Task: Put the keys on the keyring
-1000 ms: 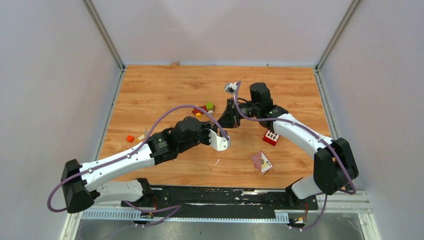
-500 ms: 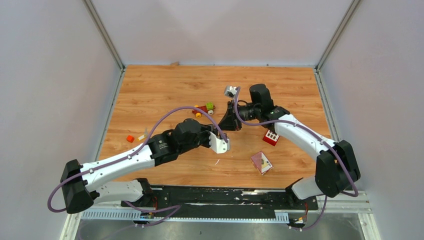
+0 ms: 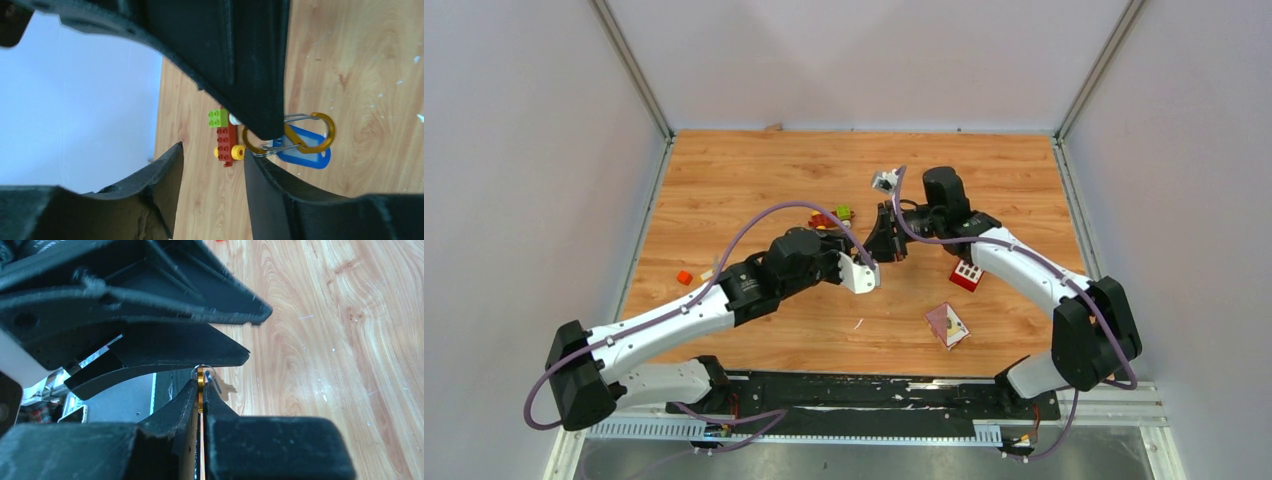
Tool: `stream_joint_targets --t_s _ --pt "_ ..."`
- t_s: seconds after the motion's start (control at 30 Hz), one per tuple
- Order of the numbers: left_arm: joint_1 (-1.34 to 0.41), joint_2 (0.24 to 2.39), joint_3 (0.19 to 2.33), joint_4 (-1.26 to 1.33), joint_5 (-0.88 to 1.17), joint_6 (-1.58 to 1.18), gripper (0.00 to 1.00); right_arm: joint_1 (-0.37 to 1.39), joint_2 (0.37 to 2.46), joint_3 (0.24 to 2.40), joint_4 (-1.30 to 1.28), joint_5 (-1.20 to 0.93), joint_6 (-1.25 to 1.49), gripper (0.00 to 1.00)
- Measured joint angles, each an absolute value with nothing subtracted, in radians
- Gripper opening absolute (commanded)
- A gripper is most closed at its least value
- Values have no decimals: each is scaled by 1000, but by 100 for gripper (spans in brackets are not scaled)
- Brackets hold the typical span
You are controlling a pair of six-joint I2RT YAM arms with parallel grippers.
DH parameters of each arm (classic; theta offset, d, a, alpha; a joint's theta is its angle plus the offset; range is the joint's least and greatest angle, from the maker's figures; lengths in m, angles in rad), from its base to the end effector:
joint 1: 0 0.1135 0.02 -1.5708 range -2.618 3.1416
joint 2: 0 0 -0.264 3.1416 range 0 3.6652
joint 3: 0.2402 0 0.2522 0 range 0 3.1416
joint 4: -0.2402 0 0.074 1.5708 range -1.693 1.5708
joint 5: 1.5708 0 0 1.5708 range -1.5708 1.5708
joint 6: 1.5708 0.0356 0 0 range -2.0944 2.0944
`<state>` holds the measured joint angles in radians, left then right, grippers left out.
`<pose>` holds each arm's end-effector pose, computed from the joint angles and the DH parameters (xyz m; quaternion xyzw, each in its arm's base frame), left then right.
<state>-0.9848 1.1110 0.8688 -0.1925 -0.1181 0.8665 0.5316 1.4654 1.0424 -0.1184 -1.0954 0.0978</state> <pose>0.1441 -0.2095 0.3035 0.6533 0.5314 0.0179 0.5391 0.2577 0.1883 0.2837 -0.4102 0.6705 0.5611 0.2593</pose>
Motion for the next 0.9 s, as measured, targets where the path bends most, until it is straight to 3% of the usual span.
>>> stream_joint_targets --t_s 0.1,0.2,0.53,0.9 --pt "-951 1106 868 -177 -125 857 80 511 1465 1023 -37 -1113 191 0" --pt "-915 1082 865 -175 -112 840 86 480 1465 999 31 -1112 275 0" --pt "-861 1049 873 -220 -21 785 85 391 1467 974 189 -1101 496 0" --pt "-718 1128 1008 -242 340 535 73 364 1451 964 207 -1068 503 0"
